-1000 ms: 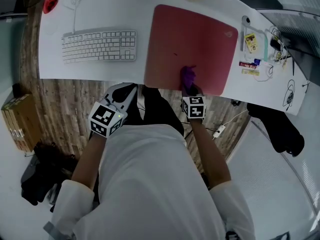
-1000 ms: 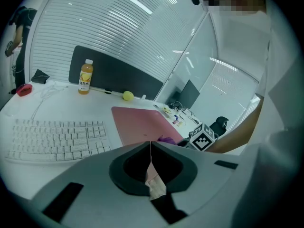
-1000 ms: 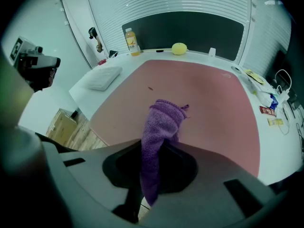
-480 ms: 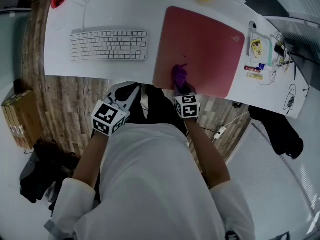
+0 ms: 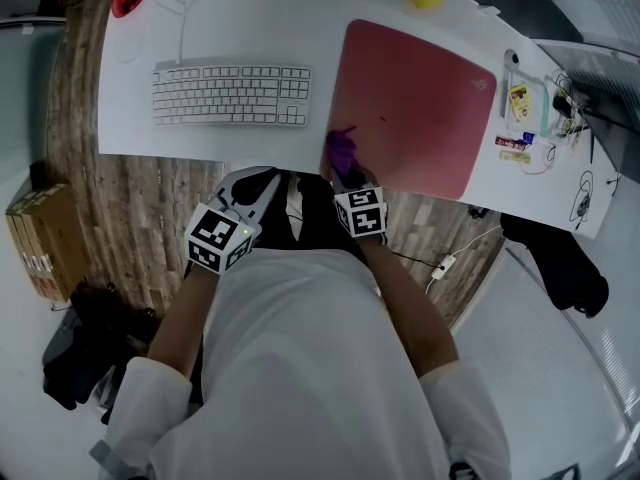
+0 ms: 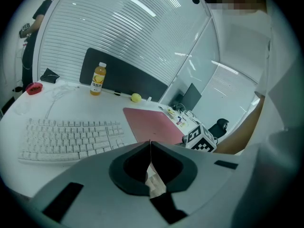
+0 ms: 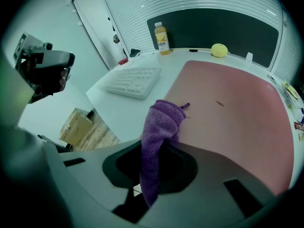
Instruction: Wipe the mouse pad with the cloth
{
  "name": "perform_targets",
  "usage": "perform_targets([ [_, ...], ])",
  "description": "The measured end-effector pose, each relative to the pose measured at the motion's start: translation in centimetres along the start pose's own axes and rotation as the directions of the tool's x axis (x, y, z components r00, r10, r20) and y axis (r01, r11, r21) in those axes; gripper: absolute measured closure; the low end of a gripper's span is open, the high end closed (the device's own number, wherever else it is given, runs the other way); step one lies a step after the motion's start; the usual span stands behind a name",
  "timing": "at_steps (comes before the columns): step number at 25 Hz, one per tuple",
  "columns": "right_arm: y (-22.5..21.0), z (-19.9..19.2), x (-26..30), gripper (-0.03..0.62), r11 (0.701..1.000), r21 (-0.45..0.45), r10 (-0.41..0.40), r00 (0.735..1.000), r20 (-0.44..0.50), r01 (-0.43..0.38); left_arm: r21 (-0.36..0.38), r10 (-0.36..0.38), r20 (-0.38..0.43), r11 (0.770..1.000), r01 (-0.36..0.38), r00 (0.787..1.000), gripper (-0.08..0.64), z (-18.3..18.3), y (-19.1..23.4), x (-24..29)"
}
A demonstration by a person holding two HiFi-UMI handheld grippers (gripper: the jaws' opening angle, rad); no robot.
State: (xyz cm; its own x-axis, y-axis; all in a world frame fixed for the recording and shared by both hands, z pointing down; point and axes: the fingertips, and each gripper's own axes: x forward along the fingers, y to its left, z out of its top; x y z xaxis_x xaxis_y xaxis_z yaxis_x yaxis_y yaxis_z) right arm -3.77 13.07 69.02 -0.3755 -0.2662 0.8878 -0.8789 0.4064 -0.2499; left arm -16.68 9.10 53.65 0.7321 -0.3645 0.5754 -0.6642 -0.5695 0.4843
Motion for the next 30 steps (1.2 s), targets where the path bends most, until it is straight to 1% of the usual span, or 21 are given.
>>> perform_targets([
  [4, 1.3, 0.7, 0.8, 0.518, 1.0, 0.01, 0.015, 1.0, 0.0, -0.015, 0.003, -0.006, 0.002, 1.0, 0.006, 1.0, 0.54, 0.1, 1.0, -0.7],
  [10, 3.7, 1.9, 1.8, 0.518, 0.998, 0.023, 0.064, 0.998, -0.003, -0.064, 0.019, -0.026, 0.001, 0.999, 0.026, 1.0, 0.54, 0.5, 2.1, -1.5],
  [14, 5.1, 3.3, 1.9, 0.518, 0.995, 0.008, 0.094, 0.995, 0.009, -0.094, 0.034, -0.039, 0.004, 0.999, 0.039, 0.999, 0.54, 1.1, 2.8, -1.9],
  [17, 5.3, 4.4, 1.6, 0.518, 0.995, 0.002, 0.102, 0.995, 0.022, -0.102, 0.044, -0.048, 0.005, 0.998, 0.047, 0.999, 0.54, 1.4, 3.2, -2.0],
  [20, 5.6, 5.4, 0.9, 0.518, 0.991, -0.018, 0.134, 0.99, 0.033, -0.134, 0.055, -0.049, 0.003, 0.997, 0.049, 0.999, 0.54, 1.7, 3.4, -1.9],
  [24, 5.0, 6.2, 0.5, 0.518, 0.984, -0.088, 0.159, 0.987, 0.029, -0.155, 0.048, -0.029, 0.015, 0.998, 0.028, 0.999, 0.54, 2.3, 3.3, -1.6],
  [30, 1.9, 6.7, 1.0, 0.518, 0.981, -0.11, 0.163, 0.986, 0.023, -0.16, 0.018, 0.026, 0.024, 0.999, -0.026, 0.999, 0.54, 2.5, 2.0, -0.7],
])
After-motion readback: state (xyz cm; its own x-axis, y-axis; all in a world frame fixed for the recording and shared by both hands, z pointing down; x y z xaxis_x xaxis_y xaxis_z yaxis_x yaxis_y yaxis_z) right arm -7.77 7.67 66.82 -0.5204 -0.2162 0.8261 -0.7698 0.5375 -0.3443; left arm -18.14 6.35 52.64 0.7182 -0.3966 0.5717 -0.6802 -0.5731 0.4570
